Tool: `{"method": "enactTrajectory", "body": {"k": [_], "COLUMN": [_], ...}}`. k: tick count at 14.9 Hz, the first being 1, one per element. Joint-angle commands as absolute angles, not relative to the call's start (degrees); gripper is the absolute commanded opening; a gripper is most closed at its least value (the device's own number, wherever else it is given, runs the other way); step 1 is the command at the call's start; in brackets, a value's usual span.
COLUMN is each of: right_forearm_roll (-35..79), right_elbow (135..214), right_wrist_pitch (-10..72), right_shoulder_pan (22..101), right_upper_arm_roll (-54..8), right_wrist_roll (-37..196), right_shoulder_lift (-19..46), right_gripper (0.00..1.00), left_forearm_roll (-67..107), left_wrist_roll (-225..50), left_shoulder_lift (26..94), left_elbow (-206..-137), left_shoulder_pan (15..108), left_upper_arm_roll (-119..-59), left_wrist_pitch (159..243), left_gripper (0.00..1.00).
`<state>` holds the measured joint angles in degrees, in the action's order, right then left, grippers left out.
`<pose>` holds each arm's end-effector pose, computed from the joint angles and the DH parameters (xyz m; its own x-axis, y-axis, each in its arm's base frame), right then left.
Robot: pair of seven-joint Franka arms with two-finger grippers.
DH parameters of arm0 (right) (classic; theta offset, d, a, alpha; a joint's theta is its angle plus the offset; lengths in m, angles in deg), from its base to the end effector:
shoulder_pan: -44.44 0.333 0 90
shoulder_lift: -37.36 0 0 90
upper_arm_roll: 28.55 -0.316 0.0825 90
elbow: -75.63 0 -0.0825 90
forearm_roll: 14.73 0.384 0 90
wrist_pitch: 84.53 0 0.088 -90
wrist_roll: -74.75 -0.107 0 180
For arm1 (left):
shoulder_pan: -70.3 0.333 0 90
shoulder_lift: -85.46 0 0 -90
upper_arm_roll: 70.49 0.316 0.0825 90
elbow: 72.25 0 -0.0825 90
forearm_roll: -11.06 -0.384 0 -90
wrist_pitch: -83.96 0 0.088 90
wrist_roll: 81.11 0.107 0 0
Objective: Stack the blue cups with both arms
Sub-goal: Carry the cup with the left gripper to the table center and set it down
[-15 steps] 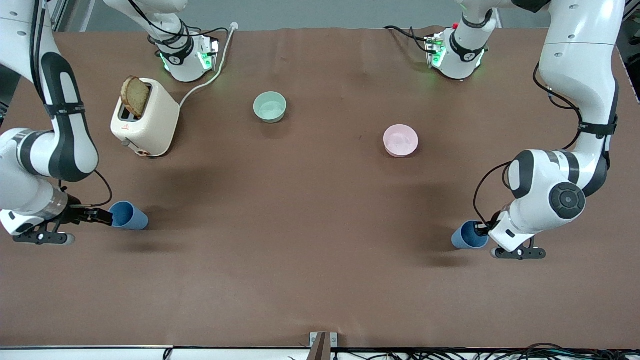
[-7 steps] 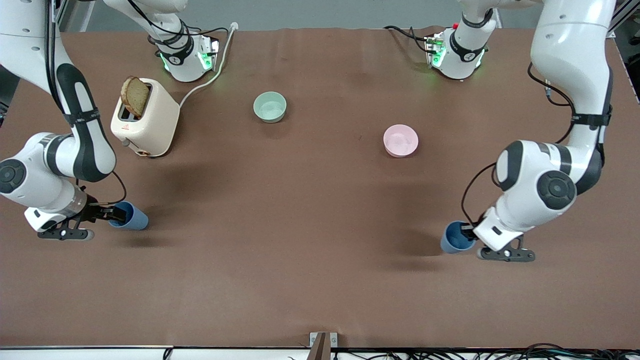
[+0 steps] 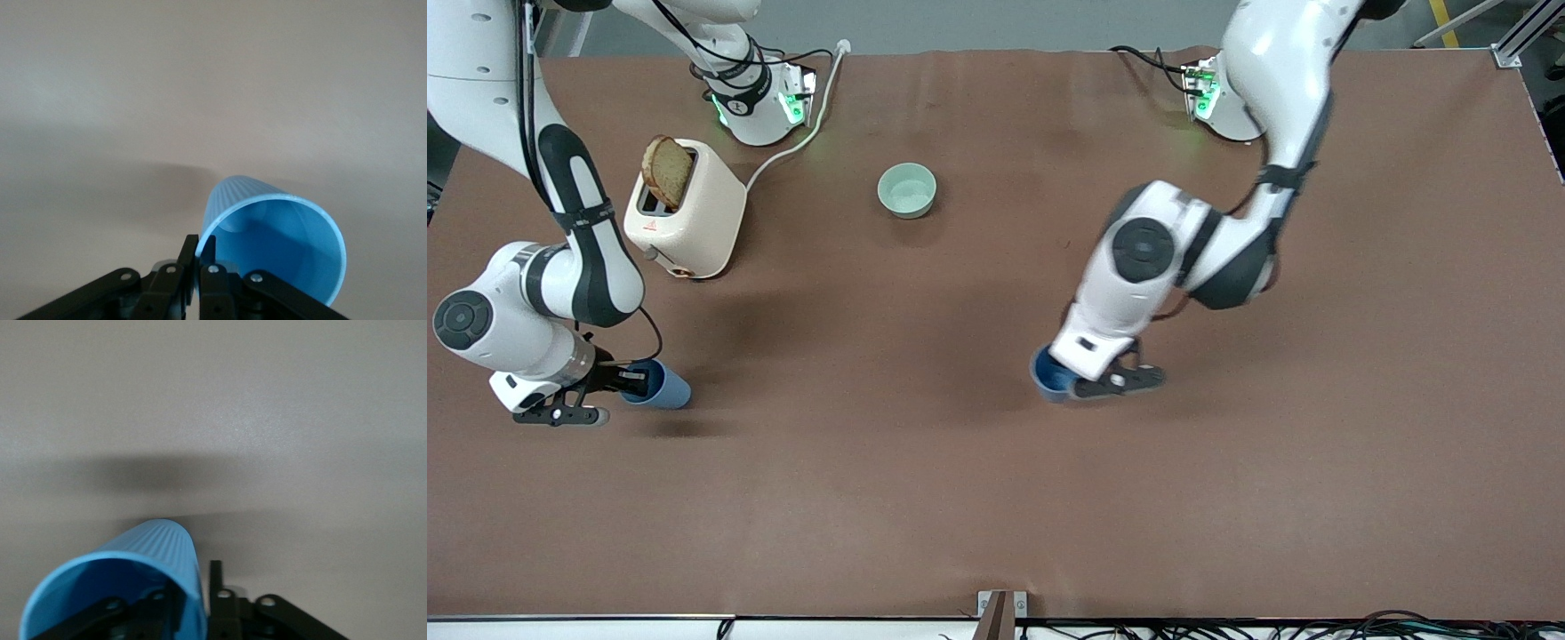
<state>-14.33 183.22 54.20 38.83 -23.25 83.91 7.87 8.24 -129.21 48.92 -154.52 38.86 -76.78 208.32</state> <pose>0.6296 -0.1179 0.2393 0.9995 -0.0225 0.0239 -0.0236 -0.9987 0.0451 0.5867 -0.4321 0.3290 0.9822 0.1810 0.0508 0.1760 -0.9803 0.0896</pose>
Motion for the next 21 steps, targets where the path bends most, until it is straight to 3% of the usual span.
{"method": "enactTrajectory", "body": {"k": [1,5,6,7,9,13,18,21], "right_forearm_roll": [-12.45,-6.41,-4.73,-4.02,-4.01,-4.71,-4.19,-4.27], "right_elbow": [181.2,172.42,170.92,169.77,167.4,164.15,162.56,158.79], "right_wrist_pitch": [52.24,38.72,36.34,35.36,35.17,31.41,30.43,30.69], "right_shoulder_pan": [37.76,38.72,39.16,39.86,42.49,54.07,69.46,77.9], "right_upper_arm_roll": [-24.06,-24.24,-24.24,-24.24,-24.24,-24.06,-24.15,-24.15], "right_wrist_roll": [85.37,84.77,84.68,84.59,81.71,61.62,40.68,30.91], "right_shoulder_lift": [8.8,10.29,10.82,11.43,12.14,13.28,12.76,9.43], "right_gripper": [0.01,0.01,0.02,0.02,0.01,0.01,0.01,0.01], "left_forearm_roll": [7.99,7.99,8.07,8.08,7.9,7.28,5.62,6.05], "left_wrist_roll": [-132.96,-135.86,-135.78,-135.69,-134.9,-130.27,-121.73,-109.28], "left_shoulder_lift": [43.8,40.72,40.28,40.19,40.54,47.11,62.84,70.58], "left_elbow": [-149.59,-149.68,-149.77,-149.68,-149.68,-149.42,-150.03,-149.94], "left_shoulder_pan": [36.12,32.77,32.68,32.68,32.68,33.99,43.56,50.67], "left_upper_arm_roll": [-76.29,-76.29,-76.29,-76.29,-76.29,-73.84,-72.77,-72.95], "left_wrist_pitch": [208.24,210.35,210.35,210.35,210.44,207.81,189.9,183.48], "left_gripper": [0.0,0.03,0.14,0.35,1.0,1.0,1.0,1.0]}}
